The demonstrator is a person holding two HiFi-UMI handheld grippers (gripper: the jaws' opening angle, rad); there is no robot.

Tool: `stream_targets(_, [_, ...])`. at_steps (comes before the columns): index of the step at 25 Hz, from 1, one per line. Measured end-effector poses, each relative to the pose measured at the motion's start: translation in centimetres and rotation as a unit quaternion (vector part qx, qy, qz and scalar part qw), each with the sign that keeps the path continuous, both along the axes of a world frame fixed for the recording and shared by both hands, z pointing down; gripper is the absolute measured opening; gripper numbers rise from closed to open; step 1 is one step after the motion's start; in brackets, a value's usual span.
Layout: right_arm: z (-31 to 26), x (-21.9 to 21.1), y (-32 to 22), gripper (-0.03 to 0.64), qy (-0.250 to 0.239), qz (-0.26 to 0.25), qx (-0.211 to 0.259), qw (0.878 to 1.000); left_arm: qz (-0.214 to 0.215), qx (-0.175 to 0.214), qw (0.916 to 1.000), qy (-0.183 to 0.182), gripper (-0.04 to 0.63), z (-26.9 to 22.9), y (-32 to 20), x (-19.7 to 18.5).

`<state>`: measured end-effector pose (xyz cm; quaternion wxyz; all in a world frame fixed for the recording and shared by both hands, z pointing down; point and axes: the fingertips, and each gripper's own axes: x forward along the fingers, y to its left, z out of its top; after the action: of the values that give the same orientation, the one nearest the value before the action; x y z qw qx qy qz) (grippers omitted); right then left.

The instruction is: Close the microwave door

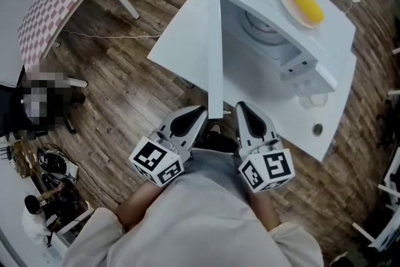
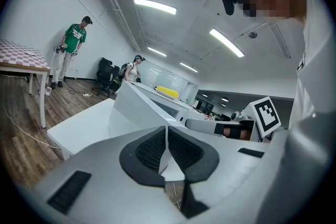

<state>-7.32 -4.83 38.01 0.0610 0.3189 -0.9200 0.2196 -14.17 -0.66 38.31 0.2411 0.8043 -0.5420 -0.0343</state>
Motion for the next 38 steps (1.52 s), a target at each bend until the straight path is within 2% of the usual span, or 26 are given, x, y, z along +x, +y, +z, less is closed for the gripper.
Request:
stream_targets(16, [0.0, 0.5, 0.1, 0.025, 0.005, -0.002, 0.001, 1.0, 0.008, 0.002, 1.0, 0.002, 0.02, -0.2, -0.2, 0.9])
stream_targets(28, [0.2, 0.0, 0.9, 0.025, 0.028, -0.048, 0.007, 0.998, 0.021, 0.006, 0.9997, -0.013, 0.02, -0.6, -0.9, 2.4])
stream_targets(31, [0.1, 0.4, 0.8, 0.023, 0.034, -0.046, 0.012, 0.998, 0.03, 0.01, 0.9992, -0.027, 0.02, -0.7, -1.1, 3.0])
stream_targets(38, [0.2, 1.7, 0.3, 0.024, 0.036, -0.033, 0.013, 0.999, 0.04, 0.012, 0.9987, -0.03, 0.02, -0.7, -1.5, 4.3])
